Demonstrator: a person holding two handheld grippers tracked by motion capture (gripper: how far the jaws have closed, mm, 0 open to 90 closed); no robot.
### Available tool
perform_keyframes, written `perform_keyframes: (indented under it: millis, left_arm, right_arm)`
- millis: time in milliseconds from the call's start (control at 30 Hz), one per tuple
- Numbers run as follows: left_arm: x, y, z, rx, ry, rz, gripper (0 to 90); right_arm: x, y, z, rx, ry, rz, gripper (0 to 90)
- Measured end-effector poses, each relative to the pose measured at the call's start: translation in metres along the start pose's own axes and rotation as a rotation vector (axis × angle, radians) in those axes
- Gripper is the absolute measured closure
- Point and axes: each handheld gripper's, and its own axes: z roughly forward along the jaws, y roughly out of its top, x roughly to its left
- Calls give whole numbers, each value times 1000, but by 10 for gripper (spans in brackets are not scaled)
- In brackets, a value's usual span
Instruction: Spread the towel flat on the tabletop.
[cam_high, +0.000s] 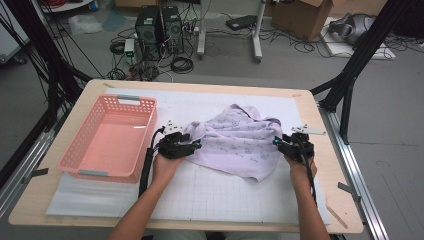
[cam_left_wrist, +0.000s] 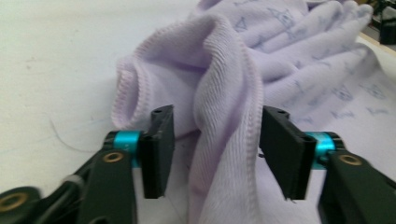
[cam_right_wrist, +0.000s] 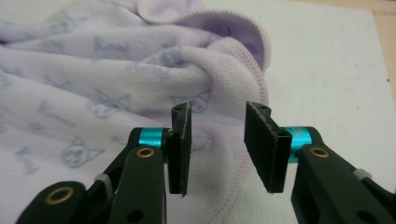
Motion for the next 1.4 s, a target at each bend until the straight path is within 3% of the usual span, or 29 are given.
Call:
perform_keyframes:
  millis: [167,300,367,533,767,900,1000,1133,1200,1400]
  left_arm:
    - [-1,-4,-6,50,-60,-5,302]
    - [-4,-6,-13,66,-85,38,311]
    - [-6,-9,-15,89,-72,58,341]
    - [-2,-10,-18,93,-76,44,357]
    - [-4,-14,-20,117,-91,57,402]
    - [-8,-16,-15,143,-96,83,434]
    - [-10,-17,-13,159,-94,111,507]
    - [-11,-18,-12,168,-87,130,646]
    - [-12,-17,-13,164,-87,137,703]
    - [-10,-16,-17,141,-93,140,817]
  right_arm:
    - [0,-3,-20,-22,62,10,509]
    - [4,-13,-32,-17,101,-5,496]
    - [6,-19,-37,-16,111,-28,494]
    - [7,-32,-47,-4,132,-26,475]
    - [15,-46,-59,20,154,-5,451]
    - [23,-51,-57,54,167,-42,435]
    - [28,-52,-54,62,178,-35,429]
    - [36,-53,-48,88,189,-59,433]
    - [35,-53,-48,84,189,-64,434]
    - [24,-54,-53,65,159,-19,460]
